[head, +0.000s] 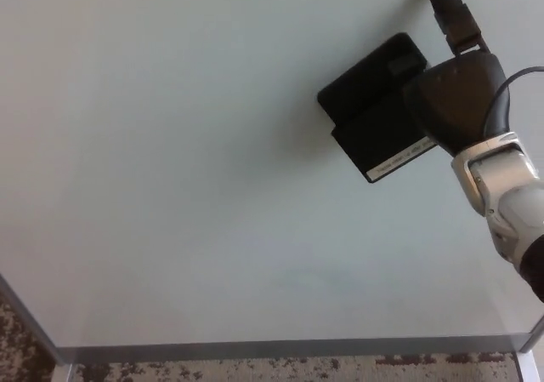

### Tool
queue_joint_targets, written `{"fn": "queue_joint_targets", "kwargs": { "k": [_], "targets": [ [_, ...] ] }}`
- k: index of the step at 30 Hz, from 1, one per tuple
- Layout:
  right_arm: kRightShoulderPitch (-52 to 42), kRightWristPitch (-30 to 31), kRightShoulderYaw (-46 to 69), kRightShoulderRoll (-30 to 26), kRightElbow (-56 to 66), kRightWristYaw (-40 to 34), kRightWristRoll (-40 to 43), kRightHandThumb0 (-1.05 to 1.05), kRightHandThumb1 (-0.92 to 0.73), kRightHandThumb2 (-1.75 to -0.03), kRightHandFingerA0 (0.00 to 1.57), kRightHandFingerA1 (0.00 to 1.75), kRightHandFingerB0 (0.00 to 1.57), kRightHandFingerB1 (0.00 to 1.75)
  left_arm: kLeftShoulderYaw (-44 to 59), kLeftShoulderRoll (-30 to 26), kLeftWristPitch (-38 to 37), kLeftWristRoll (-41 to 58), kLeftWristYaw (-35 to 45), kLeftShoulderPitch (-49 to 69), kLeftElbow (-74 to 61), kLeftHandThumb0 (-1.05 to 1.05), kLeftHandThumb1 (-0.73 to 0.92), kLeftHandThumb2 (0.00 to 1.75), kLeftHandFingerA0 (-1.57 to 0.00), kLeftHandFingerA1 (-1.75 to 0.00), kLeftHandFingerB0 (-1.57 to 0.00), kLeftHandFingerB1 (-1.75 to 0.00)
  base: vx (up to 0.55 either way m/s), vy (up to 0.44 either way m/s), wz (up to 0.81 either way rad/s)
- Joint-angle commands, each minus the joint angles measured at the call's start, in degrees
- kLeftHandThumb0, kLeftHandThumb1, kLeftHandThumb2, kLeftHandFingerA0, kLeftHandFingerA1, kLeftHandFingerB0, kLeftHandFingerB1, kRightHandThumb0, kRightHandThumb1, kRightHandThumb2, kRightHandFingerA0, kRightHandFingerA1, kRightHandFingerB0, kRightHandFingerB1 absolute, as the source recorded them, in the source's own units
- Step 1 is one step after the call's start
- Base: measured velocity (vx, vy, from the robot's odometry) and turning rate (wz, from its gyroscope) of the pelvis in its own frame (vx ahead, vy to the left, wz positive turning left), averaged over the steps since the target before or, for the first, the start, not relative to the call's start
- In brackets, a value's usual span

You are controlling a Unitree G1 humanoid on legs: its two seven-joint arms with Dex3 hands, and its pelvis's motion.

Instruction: The robot uses its right hand to pick up the magnetic container kept in the middle of the desk and turn leftwards and walk towards the whiteboard and extend the right arm to stick the container on it

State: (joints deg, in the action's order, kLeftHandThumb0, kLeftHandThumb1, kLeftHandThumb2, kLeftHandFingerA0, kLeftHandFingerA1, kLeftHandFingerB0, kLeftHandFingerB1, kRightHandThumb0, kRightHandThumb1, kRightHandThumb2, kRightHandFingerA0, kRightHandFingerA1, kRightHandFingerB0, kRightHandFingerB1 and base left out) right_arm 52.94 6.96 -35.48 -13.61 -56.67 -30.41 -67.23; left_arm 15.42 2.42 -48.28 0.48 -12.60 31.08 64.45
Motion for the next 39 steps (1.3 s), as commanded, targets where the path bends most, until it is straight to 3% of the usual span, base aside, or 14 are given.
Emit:
{"fn": "queue_joint_targets", "kwargs": {
  "k": [1,2,12,20,21,25,27,28,29,32,33,37,38,39],
  "targets": [
    [9.1,13.9,2.4,-2.7,-3.8,7.4,1.2,-0.43,-0.62,-0.58,0.48,1.08,0.6,0.53,2.3,-2.8,-3.3,1.7,0.0,-1.0,4.8,0.11,0.7,0.88,-1.04,-0.91,-0.92,-0.85,0.0,0.0,0.0],
    [8.8,10.2,3.1,-3.7,-3.2,1.8,1.9,-0.39,-0.66,-0.61,0.93,1.3,0.79,0.68,2.4,-2.7,-3.7,1.8,0.1,-0.9,4.7,0.12,0.7,0.9,-1.04,-0.93,-0.93,-0.88,0.0,0.0,0.0],
    [9.7,-7.4,5.8,-6.4,-0.5,-9.7,6.9,-0.37,-0.69,-0.66,0.98,1.73,0.79,0.68,2.9,-1.8,-4.7,1.1,0.3,-0.7,5.1,0.14,0.68,0.91,-1.01,-0.92,-0.91,-0.87,-0.04,0.033,0.02],
    [12.6,-10.7,6.5,-6.3,-1.7,-12.0,8.7,-0.41,-0.6,-0.64,1.0,1.72,0.81,0.72,2.9,-2.4,-4.2,1.4,0.7,-0.3,4.7,0.14,0.69,0.92,-1.01,-0.93,-0.92,-0.87,0.01,0.298,-0.3],
    [12.8,-10.9,6.4,-6.4,-2.0,-11.9,8.8,-0.39,-0.43,-0.89,1.27,1.4,0.8,0.85,2.9,-2.4,-4.3,1.3,0.5,-0.3,4.6,0.13,0.69,0.91,-1.01,-0.94,-0.93,-0.89,0.07,0.193,-0.04],
    [12.9,-12.2,5.9,-7.7,-2.7,-11.9,8.9,-0.39,-0.44,-0.9,1.29,1.41,0.79,0.86,2.0,-2.7,-5.0,-0.3,-1.5,0.0,4.5,0.15,0.68,0.89,-1.02,-0.91,-0.93,-0.87,0.04,0.057,-0.03],
    [12.9,-12.3,5.7,-8.0,-2.9,-12.2,8.8,-0.4,-0.61,-0.63,0.95,1.72,0.81,0.87,2.1,-2.4,-5.6,0.3,-0.8,0.3,4.2,0.16,0.65,0.94,-1.04,-0.91,-0.94,-0.87,0.0,0.0,0.0],
    [13.0,-12.4,5.7,-8.1,-2.9,-12.0,8.8,-0.4,-0.61,-0.63,0.95,1.72,0.81,0.87,2.1,-2.4,-5.9,0.3,-0.7,0.4,4.2,0.16,0.65,0.94,-1.04,-0.91,-0.94,-0.87,0.0,0.0,0.0],
    [13.2,-12.0,5.5,-8.2,-3.1,-11.9,8.6,-0.39,-0.42,-0.9,1.27,1.39,0.8,0.85,2.2,-2.2,-6.1,0.6,-0.6,0.3,4.2,0.15,0.65,0.94,-1.02,-0.92,-0.94,-0.87,0.0,0.0,0.0],
    [14.4,-11.2,4.8,-8.7,-3.6,-10.8,7.8,-0.36,-0.42,-0.9,1.24,1.37,0.79,0.85,2.2,-2.3,-5.0,0.5,-1.6,-0.2,4.5,0.18,0.59,1.06,-1.01,-0.97,-0.9,-0.9,0.0,0.0,0.0],
    [14.7,-11.2,4.8,-8.8,-3.7,-10.8,8.0,-0.34,-0.61,-0.6,0.97,1.67,0.8,0.85,2.3,-2.2,-4.6,0.8,-1.3,-0.3,4.6,0.17,0.66,0.95,-1.01,-0.92,-0.92,-0.86,0.0,0.0,0.0],
    [15.6,-13.7,5.6,-8.4,-4.5,-13.0,9.6,-0.27,-0.6,-0.63,0.93,1.73,0.77,1.05,2.5,-2.6,-4.3,1.3,-0.1,-0.5,4.8,0.14,0.67,0.87,-1.03,-0.91,-0.92,-0.86,0.0,0.0,0.0],
    [15.7,-13.7,5.5,-8.3,-4.4,-13.5,9.5,-0.35,-0.44,-0.91,1.22,1.35,0.81,1.02,2.3,-2.7,-4.4,0.9,-0.6,-0.4,4.7,0.13,0.68,0.84,-1.06,-0.88,-0.93,-0.84,0.0,0.0,0.0],
    [15.7,-13.5,5.4,-8.2,-4.2,-14.1,9.3,-0.35,-0.44,-0.91,1.22,1.35,0.81,1.02,2.0,-2.8,-4.5,0.4,-1.3,-0.1,4.6,0.13,0.68,0.84,-1.06,-0.88,-0.93,-0.84,0.0,0.0,0.0]
  ]
}}
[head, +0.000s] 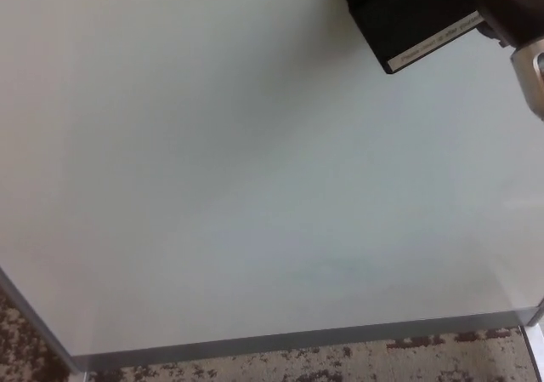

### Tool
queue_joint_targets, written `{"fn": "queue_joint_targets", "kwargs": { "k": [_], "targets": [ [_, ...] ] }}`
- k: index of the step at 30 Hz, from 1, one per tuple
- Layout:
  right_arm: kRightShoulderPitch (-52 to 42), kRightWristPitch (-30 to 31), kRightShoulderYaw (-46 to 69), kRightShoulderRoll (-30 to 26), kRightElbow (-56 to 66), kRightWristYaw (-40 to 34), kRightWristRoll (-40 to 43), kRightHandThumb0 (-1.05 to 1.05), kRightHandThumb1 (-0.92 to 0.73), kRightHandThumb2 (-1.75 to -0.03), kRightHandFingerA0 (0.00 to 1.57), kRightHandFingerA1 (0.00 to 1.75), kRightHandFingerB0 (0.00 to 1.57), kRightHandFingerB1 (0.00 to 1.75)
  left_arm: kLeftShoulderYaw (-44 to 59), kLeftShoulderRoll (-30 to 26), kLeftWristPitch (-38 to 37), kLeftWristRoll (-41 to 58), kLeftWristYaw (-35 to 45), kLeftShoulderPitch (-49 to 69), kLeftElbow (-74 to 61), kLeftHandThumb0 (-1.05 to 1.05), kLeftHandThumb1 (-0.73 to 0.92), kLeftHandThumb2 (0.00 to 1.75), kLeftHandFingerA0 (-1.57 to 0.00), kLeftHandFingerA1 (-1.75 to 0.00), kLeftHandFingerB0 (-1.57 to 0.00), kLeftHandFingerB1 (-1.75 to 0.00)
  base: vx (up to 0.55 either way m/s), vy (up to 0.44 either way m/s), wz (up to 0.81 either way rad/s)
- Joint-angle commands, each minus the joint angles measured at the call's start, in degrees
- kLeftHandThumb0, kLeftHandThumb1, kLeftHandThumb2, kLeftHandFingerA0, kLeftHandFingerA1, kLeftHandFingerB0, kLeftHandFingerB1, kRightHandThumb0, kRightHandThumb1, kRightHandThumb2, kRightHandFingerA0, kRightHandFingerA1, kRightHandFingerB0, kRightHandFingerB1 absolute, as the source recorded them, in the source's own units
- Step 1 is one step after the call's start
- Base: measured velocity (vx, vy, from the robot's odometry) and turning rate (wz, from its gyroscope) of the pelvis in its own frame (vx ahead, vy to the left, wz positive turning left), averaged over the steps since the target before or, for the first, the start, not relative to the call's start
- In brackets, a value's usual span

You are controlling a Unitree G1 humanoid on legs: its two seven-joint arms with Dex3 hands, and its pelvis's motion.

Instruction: The robot uses its right hand to pick up the magnetic container kept in the middle of the desk and turn leftwards and walk towards the whiteboard and extend the right arm to stick the container on it

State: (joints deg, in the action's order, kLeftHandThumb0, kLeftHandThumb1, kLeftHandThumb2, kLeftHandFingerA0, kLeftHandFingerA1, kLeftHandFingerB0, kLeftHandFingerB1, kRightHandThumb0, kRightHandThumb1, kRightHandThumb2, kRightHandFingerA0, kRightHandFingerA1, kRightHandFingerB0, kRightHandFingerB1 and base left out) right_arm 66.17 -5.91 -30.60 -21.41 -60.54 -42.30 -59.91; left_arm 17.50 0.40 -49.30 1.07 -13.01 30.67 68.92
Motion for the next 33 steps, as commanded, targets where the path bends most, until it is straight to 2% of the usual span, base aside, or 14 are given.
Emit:
{"fn": "queue_joint_targets", "kwargs": {
  "k": [1,8,10,11,12,13,16,19,25,27,29,30,32,33],
  "targets": [
    [2.4,-1.1,0.7,-0.4,-0.2,-2.5,2.2,-0.34,-0.43,-0.9,1.21,1.35,0.81,1.01,-0.4,-0.8,-4.0,-0.8,-1.6,0.4,0.0,0.15,0.67,0.87,-1.06,-0.87,-0.95,-0.84,0.0,0.0,0.0],
    [1.5,-3.2,1.0,0.0,1.9,-4.3,3.4,-0.36,-0.43,-0.9,1.22,1.35,0.81,1.08,-0.7,-0.1,-6.2,-0.6,-1.1,2.1,-0.6,0.14,0.68,0.88,-1.06,-0.9,-0.94,-0.87,0.0,0.0,0.0],
    [1.4,-2.4,0.4,-0.1,2.6,-3.4,2.9,-0.35,-0.43,-0.91,1.21,1.34,0.79,1.01,-0.7,-0.1,-5.3,-0.3,-1.1,2.1,-0.5,0.14,0.68,0.86,-1.07,-0.89,-0.94,-0.85,0.0,0.0,0.0],
    [1.4,-2.2,0.3,-0.1,2.9,-3.2,2.8,-0.29,-0.59,-0.65,0.95,1.7,0.77,1.06,-0.8,-0.3,-5.4,-0.6,-1.4,2.1,-0.3,0.15,0.69,0.85,-1.06,-0.88,-0.94,-0.84,0.0,0.0,0.0],
    [1.3,-2.1,0.2,-0.2,3.1,-3.2,2.8,-0.29,-0.59,-0.65,0.95,1.7,0.77,1.06,-0.9,-0.5,-5.5,-1.0,-1.8,2.1,0.0,0.15,0.69,0.85,-1.06,-0.88,-0.94,-0.84,0.0,0.0,0.0],
    [1.9,-0.7,-0.1,-0.1,2.6,-1.7,2.4,-0.32,-0.62,-0.64,0.94,1.65,0.81,0.83,-1.3,-1.3,-4.8,-1.9,-3.0,1.6,0.8,0.14,0.69,0.84,-1.05,-0.85,-0.94,-0.82,0.0,0.0,0.0],
    [3.1,0.9,-0.3,0.3,1.6,-0.8,2.3,-0.35,-0.63,-0.58,1.02,1.61,0.85,0.68,-1.2,-1.8,-4.3,-1.7,-3.4,1.2,1.7,0.14,0.7,0.85,-1.05,-0.88,-0.93,-0.84,0.0,0.0,0.0],
    [4.6,1.7,-0.5,0.9,-0.3,-1.1,2.4,-0.33,-0.63,-0.59,1.04,1.63,0.86,0.65,-0.6,-1.8,-3.7,-0.5,-2.0,1.1,2.4,0.16,0.7,0.89,-1.04,-0.87,-0.94,-0.85,0.0,0.0,0.0],
    [6.8,3.3,-1.5,1.0,-3.6,0.2,2.1,-0.33,-0.58,-0.57,0.93,1.56,0.85,0.64,0.8,-1.5,-3.1,1.5,1.2,0.5,3.0,0.12,0.71,0.85,-1.03,-0.86,-0.92,-0.85,0.0,0.0,0.0],
    [7.5,4.5,-2.3,1.2,-4.4,1.0,1.7,-0.36,-0.6,-0.58,0.94,1.56,0.84,0.61,1.2,-0.3,-4.2,2.4,2.4,1.0,2.1,0.14,0.67,0.94,-1.01,-0.9,-0.94,-0.88,0.0,0.0,0.0],
    [7.6,4.3,-2.5,1.3,-4.8,0.6,2.0,-0.36,-0.59,-0.57,0.95,1.56,0.85,0.61,1.7,0.3,-4.7,3.2,3.5,1.5,1.4,0.13,0.7,0.92,-1.0,-0.92,-0.93,-0.89,0.0,0.0,0.0],
    [8.0,5.0,-2.7,1.5,-4.9,2.4,2.2,-0.36,-0.58,-0.61,0.9,1.62,0.78,0.59,0.9,-0.1,-4.7,1.3,1.2,2.2,1.1,0.11,0.74,0.8,-1.01,-0.89,-0.89,-0.85,0.0,0.0,0.0],
    [8.5,5.4,-2.9,1.6,-5.1,3.8,2.4,-0.35,-0.61,-0.58,0.9,1.6,0.79,0.58,0.5,-0.3,-4.7,0.3,-0.1,2.6,0.8,0.12,0.73,0.82,-0.98,-0.89,-0.88,-0.86,0.04,0.015,-0.09],
    [9.0,5.7,-3.0,1.9,-5.3,4.6,2.4,-0.4,-0.6,-0.65,0.92,1.57,0.78,0.61,0.4,-0.5,-4.5,0.3,0.1,2.8,0.6,0.1,0.73,0.82,-0.95,-0.88,-0.85,-0.84,0.01,-0.043,0.09]
  ]
}}
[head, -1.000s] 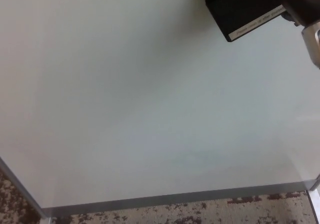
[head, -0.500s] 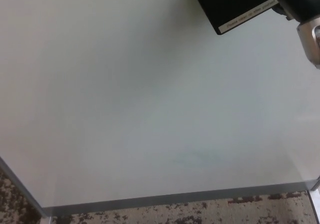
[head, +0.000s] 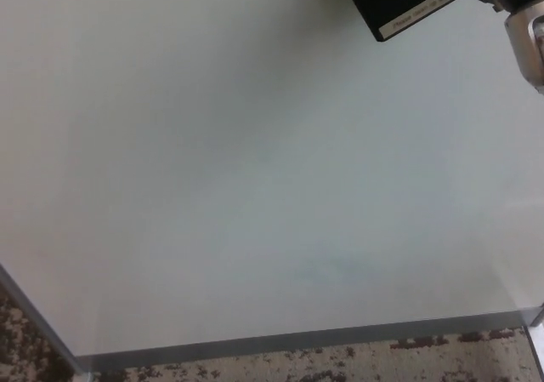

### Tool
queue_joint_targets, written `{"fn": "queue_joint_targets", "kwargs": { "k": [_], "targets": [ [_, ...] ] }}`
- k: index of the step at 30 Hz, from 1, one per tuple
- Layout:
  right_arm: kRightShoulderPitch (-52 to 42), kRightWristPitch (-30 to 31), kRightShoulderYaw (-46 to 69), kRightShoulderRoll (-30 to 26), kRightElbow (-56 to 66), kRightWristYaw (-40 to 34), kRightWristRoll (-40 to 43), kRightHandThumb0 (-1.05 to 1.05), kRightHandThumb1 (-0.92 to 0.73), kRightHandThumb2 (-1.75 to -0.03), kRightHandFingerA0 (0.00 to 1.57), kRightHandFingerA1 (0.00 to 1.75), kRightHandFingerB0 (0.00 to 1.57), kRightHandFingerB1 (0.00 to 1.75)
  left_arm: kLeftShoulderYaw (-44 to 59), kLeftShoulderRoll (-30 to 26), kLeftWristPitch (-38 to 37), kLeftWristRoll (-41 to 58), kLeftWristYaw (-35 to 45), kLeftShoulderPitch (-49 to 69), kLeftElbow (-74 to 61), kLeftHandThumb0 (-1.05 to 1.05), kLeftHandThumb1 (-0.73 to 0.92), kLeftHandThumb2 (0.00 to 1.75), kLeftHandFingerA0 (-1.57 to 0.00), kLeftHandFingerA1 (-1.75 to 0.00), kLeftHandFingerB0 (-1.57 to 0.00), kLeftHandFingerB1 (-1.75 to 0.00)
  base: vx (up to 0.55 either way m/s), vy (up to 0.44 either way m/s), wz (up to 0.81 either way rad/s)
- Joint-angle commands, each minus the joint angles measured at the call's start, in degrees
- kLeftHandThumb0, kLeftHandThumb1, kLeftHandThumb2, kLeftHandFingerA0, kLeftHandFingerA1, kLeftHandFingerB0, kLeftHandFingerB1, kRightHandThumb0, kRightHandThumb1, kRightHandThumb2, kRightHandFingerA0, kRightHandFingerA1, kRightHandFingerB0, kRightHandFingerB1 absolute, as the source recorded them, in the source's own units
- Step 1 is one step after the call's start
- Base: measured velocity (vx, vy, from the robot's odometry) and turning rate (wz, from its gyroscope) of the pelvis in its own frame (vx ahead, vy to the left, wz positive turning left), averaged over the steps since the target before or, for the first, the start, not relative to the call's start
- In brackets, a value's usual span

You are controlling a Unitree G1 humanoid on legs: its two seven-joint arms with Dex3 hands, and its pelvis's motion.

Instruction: The robot uses its right hand to pick up the magnetic container kept in the middle of the desk and turn leftwards and walk towards the whiteboard and extend the right arm to stick the container on it

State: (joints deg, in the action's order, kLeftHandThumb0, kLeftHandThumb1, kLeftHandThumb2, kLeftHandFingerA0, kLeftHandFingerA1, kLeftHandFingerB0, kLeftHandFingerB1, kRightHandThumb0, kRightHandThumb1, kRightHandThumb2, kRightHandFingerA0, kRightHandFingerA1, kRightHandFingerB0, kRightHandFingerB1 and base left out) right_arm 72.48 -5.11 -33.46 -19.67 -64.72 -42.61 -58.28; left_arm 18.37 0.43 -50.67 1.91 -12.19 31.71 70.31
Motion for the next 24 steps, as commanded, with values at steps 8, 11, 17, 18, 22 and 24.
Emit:
{"fn": "queue_joint_targets", "kwargs": {
  "k": [8,11,17,18,22,24],
  "targets": [
    [6.0,9.0,-1.0,2.9,-3.8,10.0,0.8,-0.4,-0.57,-0.64,0.94,1.58,0.76,0.64,0.1,-0.3,-2.8,0.9,0.6,1.1,-0.7,0.12,0.71,0.9,-0.99,-0.9,-0.91,-0.87,-0.05,0.005,-0.06],
    [6.4,9.5,-1.2,3.5,-4.4,10.4,1.0,-0.36,-0.57,-0.57,0.98,1.57,0.76,0.62,0.0,-0.1,-3.1,0.7,0.3,1.4,-1.1,0.13,0.72,0.9,-0.97,-0.9,-0.9,-0.86,0.02,0.216,-0.47],
    [7.0,17.3,-3.1,6.0,-5.6,19.5,0.0,-0.46,-0.53,-0.92,0.45,0.7,0.37,0.6,0.7,-0.5,-3.1,1.7,1.7,1.0,-0.6,0.14,0.68,0.94,-0.99,-0.92,-0.94,-0.89,0.07,0.383,-0.34],
    [6.8,18.8,-4.2,6.2,-5.8,20.3,-1.0,-0.46,-0.53,-0.92,0.45,0.7,0.37,0.6,0.8,-0.5,-3.6,1.7,1.7,1.2,-0.6,0.14,0.68,0.94,-0.99,-0.92,-0.94,-0.89,0.02,0.088,-0.12],
    [6.0,19.0,-3.4,6.7,-5.2,27.1,1.5,-0.35,-0.51,-0.83,0.0,0.08,0.0,0.12,1.0,-0.5,-3.6,1.8,1.8,2.1,-0.8,0.13,0.75,0.86,-0.96,-0.88,-0.89,-0.87,-0.01,-0.018,0.02],
    [6.0,19.3,-4.1,6.8,-5.3,28.9,1.1,-0.23,-0.61,-0.65,0.0,0.0,0.0,0.0,0.2,-1.1,-3.1,0.3,0.0,2.0,-0.4,0.12,0.73,0.88,-0.96,-0.85,-0.89,-0.84,-0.08,-0.13,0.13]
  ]
}}
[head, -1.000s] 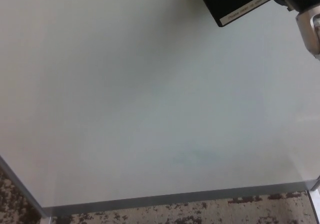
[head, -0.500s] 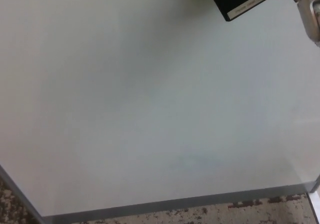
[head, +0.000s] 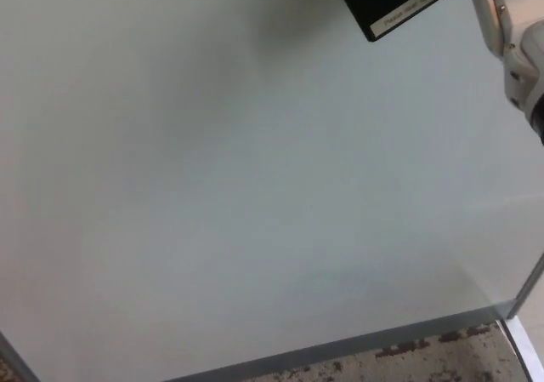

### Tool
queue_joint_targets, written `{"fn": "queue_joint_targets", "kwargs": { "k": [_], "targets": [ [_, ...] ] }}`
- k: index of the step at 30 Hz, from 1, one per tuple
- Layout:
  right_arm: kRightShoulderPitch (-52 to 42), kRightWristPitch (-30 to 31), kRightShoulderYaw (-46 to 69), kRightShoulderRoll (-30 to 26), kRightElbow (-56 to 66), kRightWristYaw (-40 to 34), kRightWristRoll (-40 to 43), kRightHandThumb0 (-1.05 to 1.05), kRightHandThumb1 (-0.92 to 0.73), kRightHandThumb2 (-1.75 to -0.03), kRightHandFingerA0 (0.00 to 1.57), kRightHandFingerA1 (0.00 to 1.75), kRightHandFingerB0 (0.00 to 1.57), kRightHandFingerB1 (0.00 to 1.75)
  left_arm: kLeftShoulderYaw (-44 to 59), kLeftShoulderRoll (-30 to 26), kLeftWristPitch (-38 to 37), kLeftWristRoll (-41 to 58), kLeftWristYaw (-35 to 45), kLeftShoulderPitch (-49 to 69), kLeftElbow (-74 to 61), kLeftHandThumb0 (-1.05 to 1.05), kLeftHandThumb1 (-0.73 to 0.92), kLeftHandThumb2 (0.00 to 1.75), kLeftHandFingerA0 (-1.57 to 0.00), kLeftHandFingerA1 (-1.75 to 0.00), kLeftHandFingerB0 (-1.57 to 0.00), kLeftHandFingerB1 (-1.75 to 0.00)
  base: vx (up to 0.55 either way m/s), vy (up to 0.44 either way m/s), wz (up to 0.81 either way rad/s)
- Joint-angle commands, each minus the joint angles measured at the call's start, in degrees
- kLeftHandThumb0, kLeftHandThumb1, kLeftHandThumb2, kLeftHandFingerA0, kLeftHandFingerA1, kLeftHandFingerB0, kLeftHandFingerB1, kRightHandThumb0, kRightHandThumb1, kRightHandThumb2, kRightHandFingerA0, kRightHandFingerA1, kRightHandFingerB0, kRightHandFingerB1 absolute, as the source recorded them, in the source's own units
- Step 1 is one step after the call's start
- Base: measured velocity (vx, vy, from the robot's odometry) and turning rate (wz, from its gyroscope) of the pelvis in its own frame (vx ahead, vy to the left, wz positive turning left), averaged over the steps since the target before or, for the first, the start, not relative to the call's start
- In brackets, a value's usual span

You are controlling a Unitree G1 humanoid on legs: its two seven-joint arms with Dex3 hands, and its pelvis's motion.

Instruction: The robot uses its right hand to pick up the magnetic container kept in the middle of the desk and turn leftwards and walk towards the whiteboard and extend the right arm to stick the container on it

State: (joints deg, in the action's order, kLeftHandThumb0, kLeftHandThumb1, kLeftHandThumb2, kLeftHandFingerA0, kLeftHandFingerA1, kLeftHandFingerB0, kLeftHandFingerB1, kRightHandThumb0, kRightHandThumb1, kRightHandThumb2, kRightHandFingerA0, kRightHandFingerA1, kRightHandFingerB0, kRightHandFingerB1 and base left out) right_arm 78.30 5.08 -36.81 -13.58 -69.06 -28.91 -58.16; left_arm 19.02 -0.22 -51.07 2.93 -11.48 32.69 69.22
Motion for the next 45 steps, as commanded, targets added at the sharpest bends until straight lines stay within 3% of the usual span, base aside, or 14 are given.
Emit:
{"fn": "queue_joint_targets", "kwargs": {
  "k": [1,7,9,11,18,20,21,22,24,26,27,35,44,45],
  "targets": [
    [0.2,9.3,-1.3,0.7,-1.1,16.0,0.5,-0.29,-0.66,-0.6,0.0,0.0,0.0,0.0,-0.5,-0.5,-2.7,-0.8,-0.9,0.9,0.9,0.12,0.72,0.89,-0.97,-0.85,-0.89,-0.84,-0.06,-0.204,0.25],
    [-0.9,8.9,-2.0,0.5,0.2,15.8,0.5,-0.28,-0.69,-0.6,0.0,0.0,0.0,0.0,-0.2,0.5,-4.0,0.3,0.7,1.7,0.3,0.16,0.69,0.93,-0.96,-0.9,-0.89,-0.87,-0.05,-0.293,0.2],
    [-1.7,8.2,-1.5,0.2,1.5,15.2,1.2,-0.27,-0.59,-0.82,0.0,0.0,0.0,0.0,0.0,0.6,-3.9,0.6,1.0,1.7,0.2,0.14,0.59,1.11,-0.92,-0.93,-0.87,-0.9,-0.03,-0.154,-0.02],
    [-3.4,8.4,-1.4,-0.1,3.0,14.0,1.2,-0.25,-0.68,-0.74,0.0,0.11,0.0,0.24,0.1,0.6,-3.8,0.6,1.1,2.2,0.2,0.12,0.72,0.9,-0.95,-0.91,-0.88,-0.89,-0.01,-0.102,-0.02],
    [-7.3,9.0,-0.5,-0.9,8.1,13.7,1.6,-0.23,-0.7,-0.84,0.0,0.33,0.07,0.31,-0.1,-0.2,-2.8,-0.2,0.0,2.5,0.9,0.11,0.73,0.83,-0.93,-0.85,-0.86,-0.83,-0.01,0.035,-0.06],
    [-8.0,8.7,-0.2,-1.0,8.9,10.6,1.3,-0.31,-0.74,-0.68,0.46,0.57,0.4,0.44,-0.4,-0.9,-3.1,-0.9,-0.8,2.6,1.5,0.13,0.71,0.88,-0.94,-0.84,-0.86,-0.83,-0.01,0.114,-0.06],
    [-8.2,8.3,-0.2,-1.1,9.0,8.5,1.1,-0.31,-0.74,-0.68,0.46,0.57,0.4,0.44,-0.6,-1.0,-3.0,-1.4,-1.4,2.6,1.6,0.13,0.71,0.88,-0.94,-0.84,-0.86,-0.83,0.0,0.121,0.25],
    [-8.6,6.7,0.5,-1.3,9.2,5.4,1.6,-0.38,-0.7,-0.61,1.0,1.56,0.79,0.57,-0.5,-0.9,-3.0,-1.0,-1.2,2.7,1.4,0.11,0.6,1.11,-0.93,-0.93,-0.86,-0.89,0.06,0.179,-0.31],
    [-9.2,3.6,1.6,-1.6,9.4,0.0,2.5,-0.43,-0.64,-0.67,1.07,1.63,0.81,0.63,-0.2,-0.7,-2.6,-0.3,-0.7,2.6,1.3,0.13,0.72,0.88,-0.94,-0.87,-0.85,-0.84,0.01,0.145,-0.05],
    [-9.6,2.0,1.5,-2.0,9.6,-1.5,2.4,-0.42,-0.62,-0.66,1.06,1.66,0.8,0.64,-0.1,-0.6,-2.4,0.1,0.0,2.6,1.3,0.13,0.72,0.88,-0.94,-0.87,-0.84,-0.83,-0.02,0.052,0.02],
    [-9.9,1.1,1.1,-2.5,9.8,-2.5,2.0,-0.39,-0.65,-0.59,1.05,1.63,0.79,0.6,-0.1,-0.5,-2.6,0.2,0.3,2.8,1.2,0.13,0.6,1.12,-0.91,-0.92,-0.85,-0.88,0.0,0.0,0.0],
    [-11.6,-1.9,1.1,-3.1,10.2,-8.2,2.1,-0.42,-0.61,-0.66,1.01,1.65,0.82,0.66,-0.4,-0.5,-2.8,-0.6,-1.0,3.4,1.6,0.11,0.74,0.84,-0.93,-0.85,-0.87,-0.83,0.0,-0.004,0.01],
    [-11.8,-5.9,1.1,-3.3,9.6,-15.0,2.1,-0.39,-0.64,-0.59,0.99,1.65,0.77,0.77,0.0,-0.6,-3.3,0.0,-0.4,4.1,2.6,0.1,0.72,0.9,-0.99,-0.89,-0.92,-0.85,0.0,0.0,0.0],
    [-11.2,-10.0,1.9,-3.7,9.5,-19.7,3.0,-0.39,-0.5,-0.94,1.17,1.35,0.73,0.95,-0.8,-1.0,-3.3,-1.4,-2.1,4.5,2.8,0.09,0.6,1.11,-0.94,-0.92,-0.88,-0.89,0.0,0.0,0.0]
  ]
}}
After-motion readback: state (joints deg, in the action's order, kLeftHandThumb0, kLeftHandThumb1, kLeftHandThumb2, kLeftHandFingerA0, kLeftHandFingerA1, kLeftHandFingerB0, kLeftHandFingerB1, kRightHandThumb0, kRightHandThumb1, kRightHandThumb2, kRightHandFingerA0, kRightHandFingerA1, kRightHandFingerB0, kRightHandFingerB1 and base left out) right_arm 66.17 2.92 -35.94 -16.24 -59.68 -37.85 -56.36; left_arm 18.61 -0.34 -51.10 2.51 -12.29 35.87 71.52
